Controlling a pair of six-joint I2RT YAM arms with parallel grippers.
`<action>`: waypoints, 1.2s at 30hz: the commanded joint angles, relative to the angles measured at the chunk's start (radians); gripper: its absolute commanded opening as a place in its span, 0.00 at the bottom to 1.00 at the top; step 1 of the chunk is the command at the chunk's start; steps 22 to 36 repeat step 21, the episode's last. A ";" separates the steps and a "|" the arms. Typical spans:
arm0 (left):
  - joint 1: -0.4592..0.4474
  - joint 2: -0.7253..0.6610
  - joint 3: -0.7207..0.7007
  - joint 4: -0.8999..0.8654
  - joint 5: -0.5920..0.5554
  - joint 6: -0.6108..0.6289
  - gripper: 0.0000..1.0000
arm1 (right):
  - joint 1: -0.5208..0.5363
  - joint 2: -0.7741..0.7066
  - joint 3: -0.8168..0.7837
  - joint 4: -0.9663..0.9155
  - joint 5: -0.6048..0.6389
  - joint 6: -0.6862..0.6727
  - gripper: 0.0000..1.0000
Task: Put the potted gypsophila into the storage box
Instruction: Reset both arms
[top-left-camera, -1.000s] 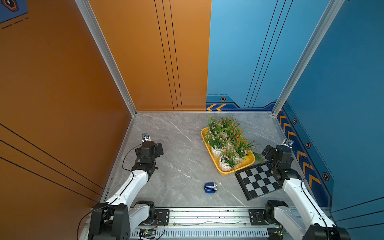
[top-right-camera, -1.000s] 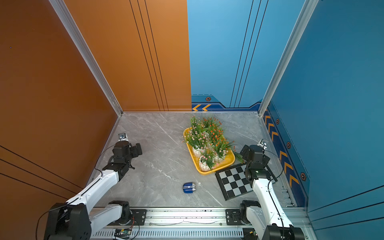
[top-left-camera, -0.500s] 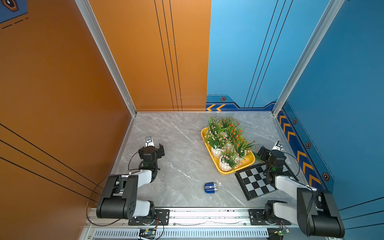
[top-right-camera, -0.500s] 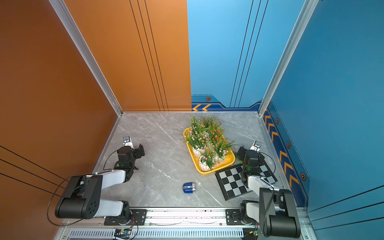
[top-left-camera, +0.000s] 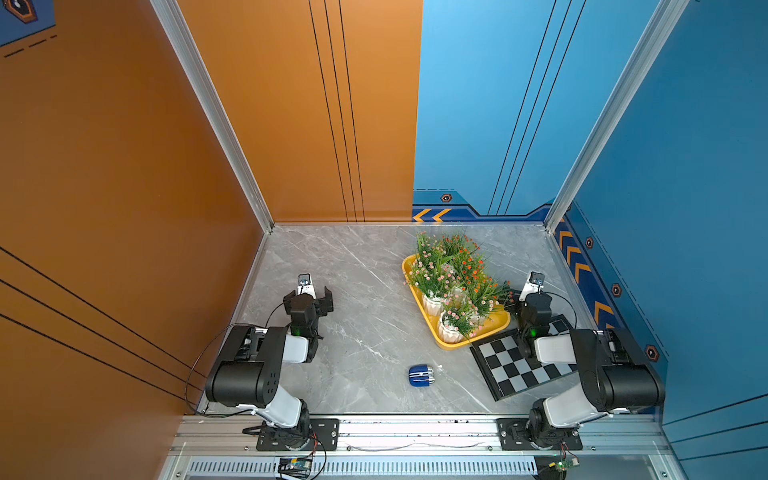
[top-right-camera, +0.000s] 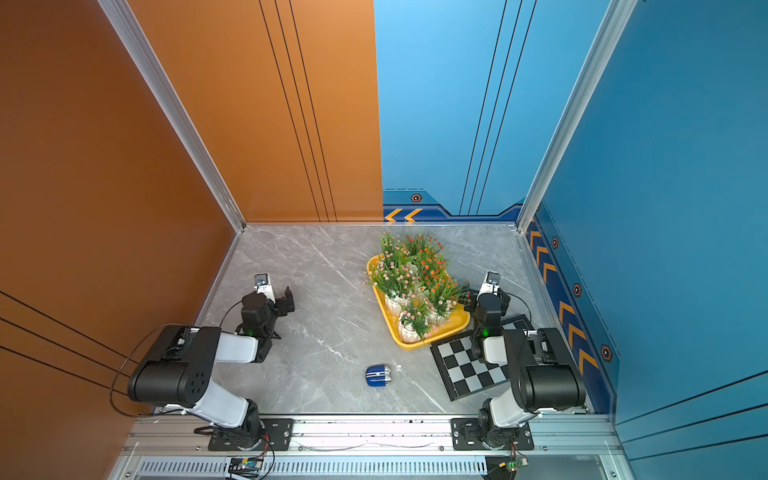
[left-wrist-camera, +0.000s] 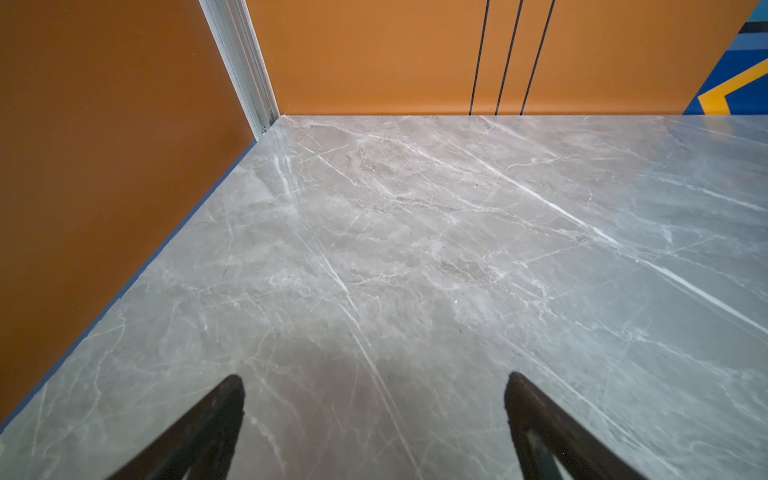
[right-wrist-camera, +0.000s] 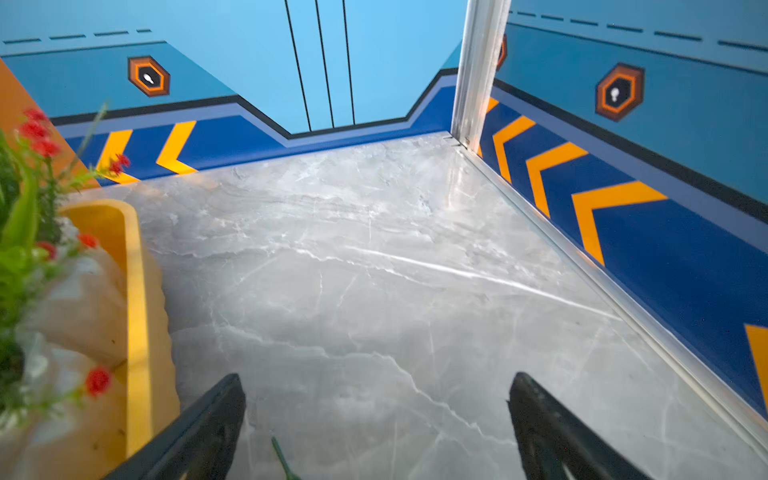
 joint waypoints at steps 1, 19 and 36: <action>-0.003 0.002 0.019 -0.031 0.006 0.012 0.98 | 0.005 -0.006 0.023 -0.123 -0.023 -0.034 1.00; -0.015 0.005 0.024 -0.034 0.006 0.029 0.98 | 0.010 0.007 0.013 -0.080 -0.017 -0.038 1.00; -0.017 0.001 0.019 -0.032 0.007 0.028 0.98 | 0.010 0.007 0.013 -0.081 -0.017 -0.038 1.00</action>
